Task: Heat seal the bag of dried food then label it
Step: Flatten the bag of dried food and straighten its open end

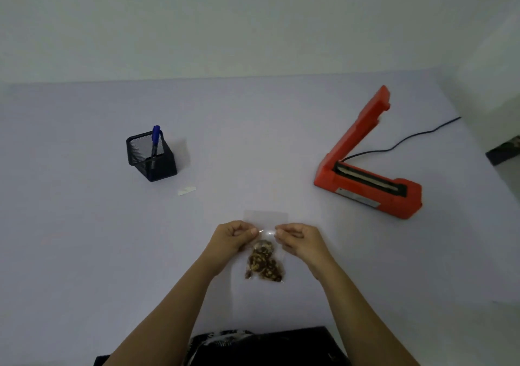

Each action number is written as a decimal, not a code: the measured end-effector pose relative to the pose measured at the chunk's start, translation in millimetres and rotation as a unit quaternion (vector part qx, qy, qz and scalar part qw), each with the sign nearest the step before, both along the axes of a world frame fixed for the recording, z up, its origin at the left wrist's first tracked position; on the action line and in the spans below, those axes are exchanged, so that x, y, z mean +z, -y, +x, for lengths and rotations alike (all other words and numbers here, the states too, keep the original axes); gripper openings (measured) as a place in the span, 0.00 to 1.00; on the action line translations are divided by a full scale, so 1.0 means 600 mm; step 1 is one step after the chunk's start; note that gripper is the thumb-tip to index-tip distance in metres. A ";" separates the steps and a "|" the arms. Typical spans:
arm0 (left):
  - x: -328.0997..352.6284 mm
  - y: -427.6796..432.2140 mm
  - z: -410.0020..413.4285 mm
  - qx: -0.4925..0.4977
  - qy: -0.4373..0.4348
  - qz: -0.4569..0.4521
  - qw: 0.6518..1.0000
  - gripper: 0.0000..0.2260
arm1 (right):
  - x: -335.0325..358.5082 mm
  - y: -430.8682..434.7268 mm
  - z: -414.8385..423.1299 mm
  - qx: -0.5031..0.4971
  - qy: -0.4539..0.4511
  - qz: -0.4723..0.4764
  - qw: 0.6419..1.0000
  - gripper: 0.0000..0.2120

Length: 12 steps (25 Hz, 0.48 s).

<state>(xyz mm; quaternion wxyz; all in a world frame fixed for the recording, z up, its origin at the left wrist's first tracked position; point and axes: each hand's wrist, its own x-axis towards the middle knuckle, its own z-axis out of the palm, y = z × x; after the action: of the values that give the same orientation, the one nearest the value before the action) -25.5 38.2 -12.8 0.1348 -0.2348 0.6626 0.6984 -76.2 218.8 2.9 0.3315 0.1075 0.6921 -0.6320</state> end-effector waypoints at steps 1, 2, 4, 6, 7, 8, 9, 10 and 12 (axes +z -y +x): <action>0.002 -0.011 -0.013 -0.021 -0.005 -0.003 1.000 0.06 | 0.003 -0.015 0.000 -0.019 -0.006 0.002 1.000 0.03; 0.004 -0.025 -0.026 -0.045 -0.010 -0.011 0.999 0.06 | 0.005 -0.032 -0.001 -0.040 -0.010 0.003 0.999 0.03; 0.009 -0.055 -0.055 -0.094 -0.025 -0.037 0.995 0.06 | 0.007 -0.067 -0.005 -0.087 -0.006 -0.006 0.996 0.03; 0.009 -0.089 -0.084 -0.131 -0.037 -0.055 0.989 0.06 | 0.009 -0.101 -0.014 -0.122 -0.002 -0.010 0.992 0.03; 0.009 -0.103 -0.097 -0.141 -0.039 -0.061 0.987 0.05 | 0.011 -0.116 -0.020 -0.134 0.000 -0.010 0.991 0.05; 0.008 -0.120 -0.109 -0.148 -0.038 -0.063 0.986 0.05 | 0.012 -0.134 -0.026 -0.146 0.003 -0.012 0.989 0.06; 0.009 -0.138 -0.120 -0.152 -0.037 -0.059 0.986 0.06 | 0.014 -0.151 -0.033 -0.156 0.008 -0.017 0.988 0.08; 0.010 -0.156 -0.129 -0.150 -0.035 -0.048 0.987 0.06 | 0.016 -0.167 -0.040 -0.165 0.012 -0.023 0.986 0.09; 0.014 -0.192 -0.142 -0.136 -0.027 -0.014 0.990 0.07 | 0.020 -0.199 -0.056 -0.181 0.021 -0.037 0.983 0.10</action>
<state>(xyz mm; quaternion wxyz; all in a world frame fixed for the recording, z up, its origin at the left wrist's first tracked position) -110.9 153.3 -4.2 0.2075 -0.1256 0.7014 0.6702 -109.7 338.0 14.8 0.2301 0.2318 0.6307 -0.7040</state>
